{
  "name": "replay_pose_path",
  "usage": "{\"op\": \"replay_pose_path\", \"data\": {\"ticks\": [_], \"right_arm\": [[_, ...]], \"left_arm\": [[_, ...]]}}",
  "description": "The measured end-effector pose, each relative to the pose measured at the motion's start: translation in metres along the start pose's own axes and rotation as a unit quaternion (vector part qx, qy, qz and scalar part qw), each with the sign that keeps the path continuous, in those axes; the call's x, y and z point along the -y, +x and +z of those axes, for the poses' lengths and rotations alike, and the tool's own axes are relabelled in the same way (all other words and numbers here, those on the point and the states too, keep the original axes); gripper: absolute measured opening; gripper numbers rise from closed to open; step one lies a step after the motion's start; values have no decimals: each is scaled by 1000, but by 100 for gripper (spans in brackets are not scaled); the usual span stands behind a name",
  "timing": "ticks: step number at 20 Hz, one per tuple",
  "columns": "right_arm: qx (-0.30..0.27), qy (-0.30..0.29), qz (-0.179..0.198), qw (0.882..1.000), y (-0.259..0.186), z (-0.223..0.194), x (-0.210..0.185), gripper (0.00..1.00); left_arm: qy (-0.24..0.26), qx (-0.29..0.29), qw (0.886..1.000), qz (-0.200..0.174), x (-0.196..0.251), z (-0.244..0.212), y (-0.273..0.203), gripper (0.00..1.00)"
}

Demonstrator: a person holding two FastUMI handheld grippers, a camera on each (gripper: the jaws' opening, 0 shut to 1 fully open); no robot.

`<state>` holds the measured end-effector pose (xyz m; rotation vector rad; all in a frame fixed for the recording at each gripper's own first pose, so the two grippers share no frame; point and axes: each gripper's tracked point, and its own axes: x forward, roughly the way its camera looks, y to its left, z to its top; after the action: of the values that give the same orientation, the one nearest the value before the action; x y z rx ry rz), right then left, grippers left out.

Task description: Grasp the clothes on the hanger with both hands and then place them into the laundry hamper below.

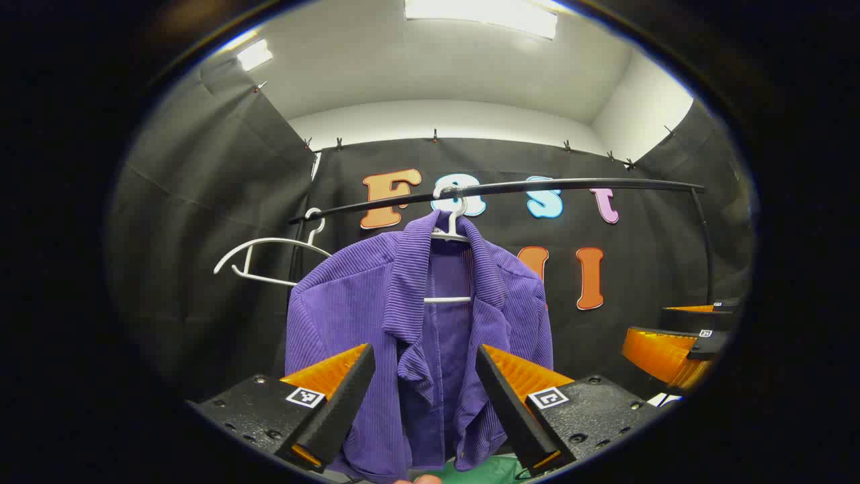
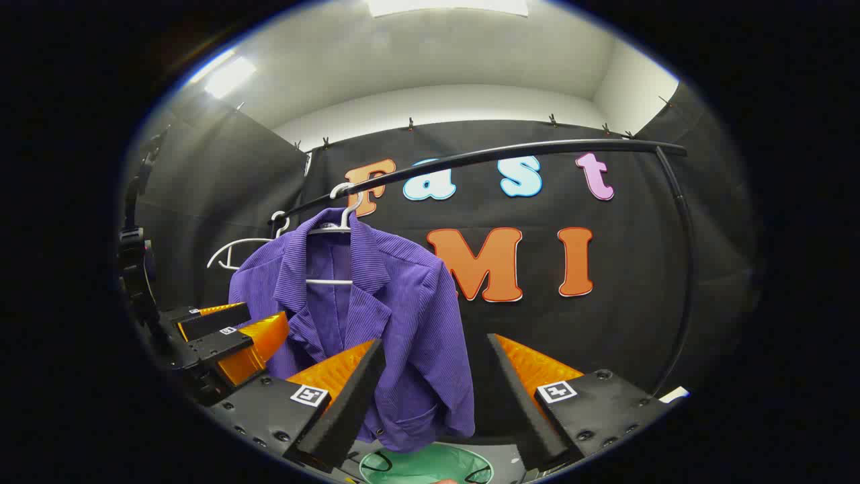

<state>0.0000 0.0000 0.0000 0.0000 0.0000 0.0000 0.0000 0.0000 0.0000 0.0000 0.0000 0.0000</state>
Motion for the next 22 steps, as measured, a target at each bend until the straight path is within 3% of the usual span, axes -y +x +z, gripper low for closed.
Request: {"op": "replay_pose_path", "data": {"ticks": [2,3,8,12,21,22], "right_arm": [[-4,0,3,1000,1,-1,-3,94],[-2,1,5,1000,1,0,-3,98],[0,0,8,1000,3,0,-5,98],[-2,3,8,1000,4,-2,-5,94],[2,-1,-3,1000,-1,3,4,98],[1,0,-2,1000,-1,3,3,94]], "left_arm": [[2,0,1000,2,-3,0,-1,95],[3,0,1000,3,-3,0,-1,92],[4,-3,1000,5,-4,-2,1,95],[6,-4,1000,4,-2,-2,1,95],[0,-8,1000,10,-5,-3,-1,92],[1,-8,1000,12,-7,-3,-1,95]]}}
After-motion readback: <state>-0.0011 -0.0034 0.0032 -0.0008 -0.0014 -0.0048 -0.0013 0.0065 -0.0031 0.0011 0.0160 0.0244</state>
